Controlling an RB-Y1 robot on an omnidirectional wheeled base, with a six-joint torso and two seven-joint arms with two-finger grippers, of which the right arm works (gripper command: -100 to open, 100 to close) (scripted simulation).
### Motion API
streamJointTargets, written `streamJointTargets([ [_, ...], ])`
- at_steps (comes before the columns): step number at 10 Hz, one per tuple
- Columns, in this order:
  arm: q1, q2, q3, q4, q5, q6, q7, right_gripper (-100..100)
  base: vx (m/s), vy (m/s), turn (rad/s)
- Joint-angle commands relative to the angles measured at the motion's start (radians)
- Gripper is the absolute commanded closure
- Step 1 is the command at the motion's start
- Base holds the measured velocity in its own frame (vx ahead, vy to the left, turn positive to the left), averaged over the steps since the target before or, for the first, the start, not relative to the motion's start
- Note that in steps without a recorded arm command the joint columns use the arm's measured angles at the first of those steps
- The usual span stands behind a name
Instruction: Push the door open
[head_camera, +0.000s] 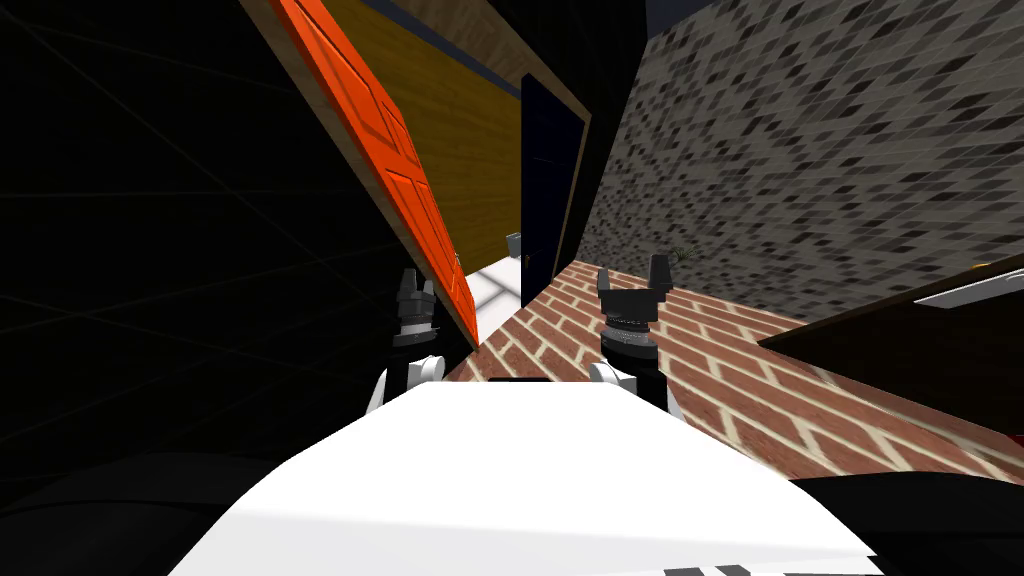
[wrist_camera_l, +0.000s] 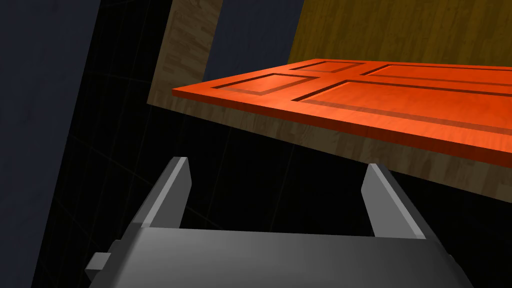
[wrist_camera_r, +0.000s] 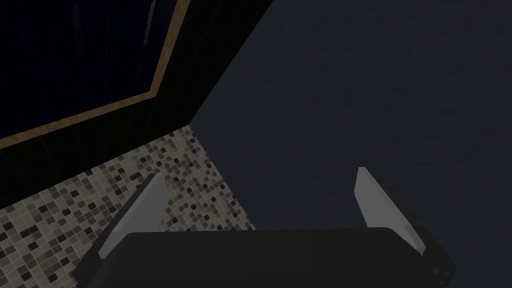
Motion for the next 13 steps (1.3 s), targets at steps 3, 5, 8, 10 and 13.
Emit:
streamJointTargets([
  [3,-0.028,-0.015,0.004,0.069,0.014,-0.013,-0.01,-100,0.105,-0.027,0.036],
  [5,-0.049,-0.024,0.008,0.121,0.025,-0.023,-0.017,-100,0.133,-0.051,0.045],
  [8,-0.068,-0.031,0.011,0.167,0.034,-0.032,-0.023,-100,0.109,-0.039,0.03],
  [10,-0.091,-0.038,0.014,0.222,0.045,-0.043,-0.031,-100,0.117,-0.037,0.05],
  [13,-0.114,-0.046,0.018,0.281,0.057,-0.054,-0.039,-100,0.099,-0.044,0.032],
])
